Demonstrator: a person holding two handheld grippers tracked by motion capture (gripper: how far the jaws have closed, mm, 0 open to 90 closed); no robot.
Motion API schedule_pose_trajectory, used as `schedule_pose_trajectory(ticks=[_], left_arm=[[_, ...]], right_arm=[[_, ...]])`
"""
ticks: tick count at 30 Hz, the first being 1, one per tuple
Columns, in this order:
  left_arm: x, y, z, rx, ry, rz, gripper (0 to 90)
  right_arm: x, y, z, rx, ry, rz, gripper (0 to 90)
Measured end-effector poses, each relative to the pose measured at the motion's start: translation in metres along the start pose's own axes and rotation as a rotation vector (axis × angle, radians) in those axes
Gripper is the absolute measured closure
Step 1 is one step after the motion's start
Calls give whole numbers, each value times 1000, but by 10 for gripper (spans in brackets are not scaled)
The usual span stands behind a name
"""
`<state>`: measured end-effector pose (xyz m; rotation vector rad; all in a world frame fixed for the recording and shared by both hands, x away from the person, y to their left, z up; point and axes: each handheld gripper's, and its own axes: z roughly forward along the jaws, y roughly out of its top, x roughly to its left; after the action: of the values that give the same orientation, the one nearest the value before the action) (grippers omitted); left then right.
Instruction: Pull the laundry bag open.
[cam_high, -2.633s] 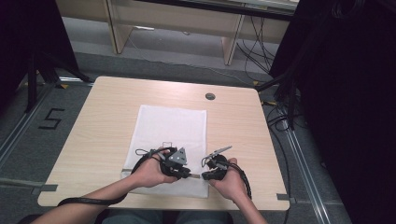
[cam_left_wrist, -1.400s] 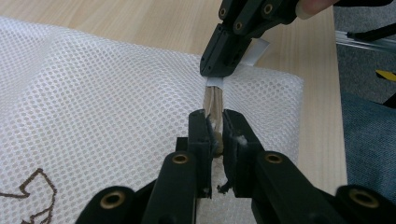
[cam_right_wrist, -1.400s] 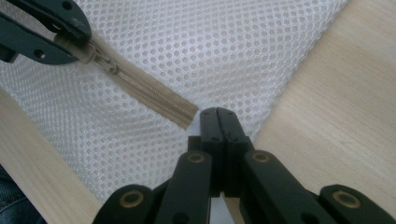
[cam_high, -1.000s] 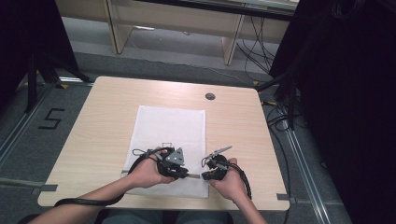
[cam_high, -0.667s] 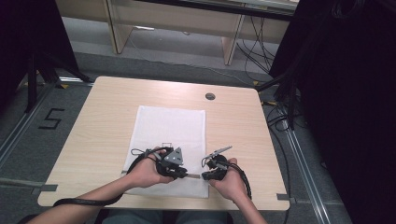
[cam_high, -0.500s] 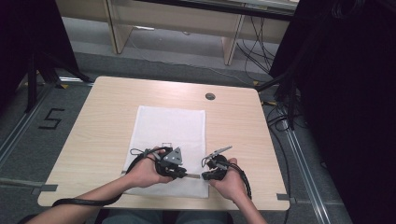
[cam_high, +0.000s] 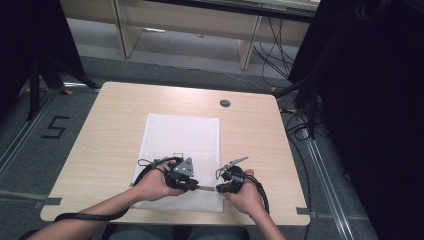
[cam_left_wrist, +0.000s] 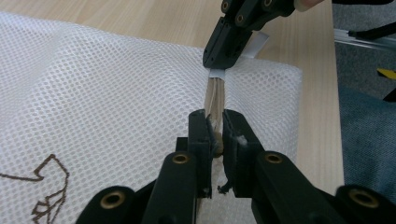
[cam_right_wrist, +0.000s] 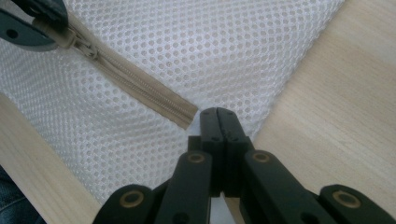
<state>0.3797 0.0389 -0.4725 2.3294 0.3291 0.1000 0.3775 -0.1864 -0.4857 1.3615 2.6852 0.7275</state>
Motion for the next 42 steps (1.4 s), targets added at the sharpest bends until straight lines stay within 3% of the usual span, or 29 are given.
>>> schedule_pose_trajectory(ticks=[4, 9, 22, 24, 25, 42], left_arm=[[1, -1, -2, -4, -2, 12, 820], [-1, -2, -2, -5, -7, -6, 820], [0, -4, -6, -5, -1, 3, 820], [-1, -5, -5, -18, -7, -21, 820], [0, -5, -5, -15, -5, -5, 820], [0, -6, -9, -21, -3, -18, 820]], right_arm=[[0, 0, 0, 1, -1, -1, 900], [0, 0, 0, -2, -3, -1, 900], [0, 0, 0, 0, -1, 0, 900], [0, 0, 0, 0, -2, -1, 900], [0, 0, 0, -1, -2, -2, 900], [0, 0, 0, -2, -2, -1, 900]])
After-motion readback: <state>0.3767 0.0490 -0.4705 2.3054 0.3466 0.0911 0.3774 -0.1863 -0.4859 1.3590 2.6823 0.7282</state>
